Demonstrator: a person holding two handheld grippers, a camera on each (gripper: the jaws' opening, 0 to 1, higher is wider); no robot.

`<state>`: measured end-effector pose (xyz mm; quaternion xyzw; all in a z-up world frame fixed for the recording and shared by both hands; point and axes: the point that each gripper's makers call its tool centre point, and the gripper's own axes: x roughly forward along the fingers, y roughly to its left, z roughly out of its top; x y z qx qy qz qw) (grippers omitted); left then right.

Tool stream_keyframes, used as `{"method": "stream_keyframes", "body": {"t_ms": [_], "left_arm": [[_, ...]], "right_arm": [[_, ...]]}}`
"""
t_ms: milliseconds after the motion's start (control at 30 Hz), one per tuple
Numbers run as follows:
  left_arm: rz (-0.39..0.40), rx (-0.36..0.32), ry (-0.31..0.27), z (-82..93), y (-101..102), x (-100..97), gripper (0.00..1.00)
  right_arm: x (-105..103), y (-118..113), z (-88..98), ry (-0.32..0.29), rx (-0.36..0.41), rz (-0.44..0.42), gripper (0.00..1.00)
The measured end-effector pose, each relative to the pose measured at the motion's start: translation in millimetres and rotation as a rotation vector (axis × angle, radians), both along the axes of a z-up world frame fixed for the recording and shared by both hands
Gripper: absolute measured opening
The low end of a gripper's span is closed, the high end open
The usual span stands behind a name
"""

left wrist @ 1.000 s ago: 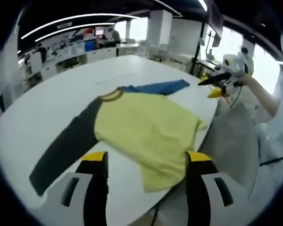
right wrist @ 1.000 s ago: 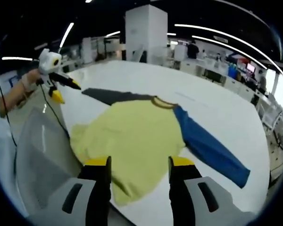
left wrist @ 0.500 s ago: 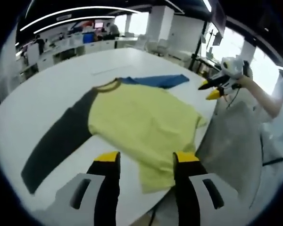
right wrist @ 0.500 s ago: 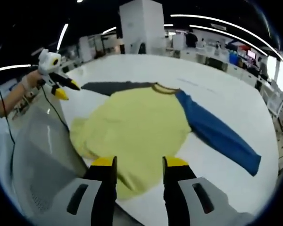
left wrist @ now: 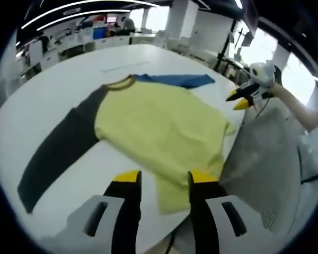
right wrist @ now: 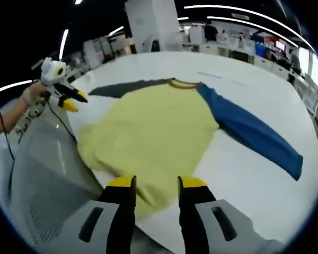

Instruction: Fold the garment on the visible template until the final outline fits inside the template.

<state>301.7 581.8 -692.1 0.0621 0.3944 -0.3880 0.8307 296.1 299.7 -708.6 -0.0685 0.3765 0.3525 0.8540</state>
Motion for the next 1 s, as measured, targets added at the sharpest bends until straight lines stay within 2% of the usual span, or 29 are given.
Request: {"method": "stream_keyframes", "body": {"t_ms": [67,100,133,300,533,667,833,1000], "left_arm": [[0.006,-0.002,0.006,-3.0,0,0.9,0.3],[0.009,-0.002,0.02,-6.6,0,0.2,0.29],[0.009,0.002,0.026,-9.0,1,-0.4,0.28],[0.015,0.013,0.066,-23.1,4,-6.3,0.25],[0.033,0.056,0.121,-43.3,14,-17.1,0.23],[0.041,0.055,0.14,-47.9,16,-20.9,0.22],[0.049,0.088,0.164,-56.4,22,-24.5,0.18],[0.056,0.081,0.179,-59.2,22,-25.2,0.17]], "right_arm": [[-1,-3,-4.7,0.008,-0.04,0.008,0.29],[-2,-7,-9.6,0.014,-0.084,0.021,0.3],[-2,-7,-11.6,0.017,-0.092,0.022,0.3],[-8,-7,-20.3,0.056,-0.073,0.022,0.29],[-19,-11,-32.1,0.104,-0.094,0.024,0.29],[-25,-12,-36.2,0.128,-0.101,0.03,0.29],[-31,-11,-40.5,0.154,-0.109,0.041,0.29],[-35,-10,-44.4,0.173,-0.11,0.041,0.28]]}}
